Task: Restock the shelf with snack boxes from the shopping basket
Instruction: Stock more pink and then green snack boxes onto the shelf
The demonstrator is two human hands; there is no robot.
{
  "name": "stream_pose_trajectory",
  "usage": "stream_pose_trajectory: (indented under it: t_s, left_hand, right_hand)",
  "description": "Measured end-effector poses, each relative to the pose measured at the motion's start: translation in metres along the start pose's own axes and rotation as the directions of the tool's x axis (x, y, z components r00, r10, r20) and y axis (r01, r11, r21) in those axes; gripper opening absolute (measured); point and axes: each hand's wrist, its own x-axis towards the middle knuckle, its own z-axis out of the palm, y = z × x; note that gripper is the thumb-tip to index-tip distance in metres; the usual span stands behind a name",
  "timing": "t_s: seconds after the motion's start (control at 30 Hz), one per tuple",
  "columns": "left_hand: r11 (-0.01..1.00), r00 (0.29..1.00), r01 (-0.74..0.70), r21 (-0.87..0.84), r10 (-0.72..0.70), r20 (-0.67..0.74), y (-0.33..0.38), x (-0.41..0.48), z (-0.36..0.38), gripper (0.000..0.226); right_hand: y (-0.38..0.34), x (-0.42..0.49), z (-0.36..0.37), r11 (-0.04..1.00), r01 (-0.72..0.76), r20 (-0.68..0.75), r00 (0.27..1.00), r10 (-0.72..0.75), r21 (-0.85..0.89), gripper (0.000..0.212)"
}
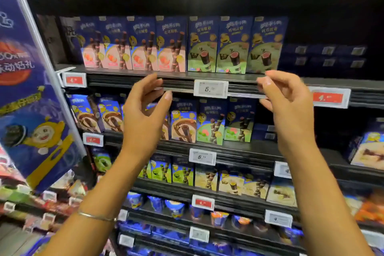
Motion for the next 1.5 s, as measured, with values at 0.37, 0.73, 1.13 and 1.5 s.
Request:
stream_pose_trajectory:
  t_s: [0.37,0.73,1.13,1.5]
  left_hand:
    - [0.602,0.607,0.794,-0.086,-0.792,0.064,-0.072,-0.289,-0.025,0.016]
    - [-0.041,-0.044,0.998,0.037,-0.997,0.059,-0.099,-0.528,0.048,0.032]
    - [-0.127,-0.166,0.974,0.19,-0.964,0.206,-0.37,-0.756,0.114,0.05]
    - [-0.173,-0.166,0.983,-0.064,-0.981,0.098,-0.48,-0.873,0.119,0.069]
  right_hand:
    - [0.102,-0.243,-0.125,0.692,-0.674,0.028,0.711,0.703,-0.258,0.018]
    - [0.237,-0.439,-0.254,0.19,-0.751,-0.025,0.265,0.964,-0.633,0.03]
    - [0.592,-0.666,-0.32,0.219,-0.445,0.161,0.164,0.973,-0.869,0.037]
    - [0.762,-0.771,-0.301,0.445,0.319,0.491,0.081,0.867,-0.837,0.056]
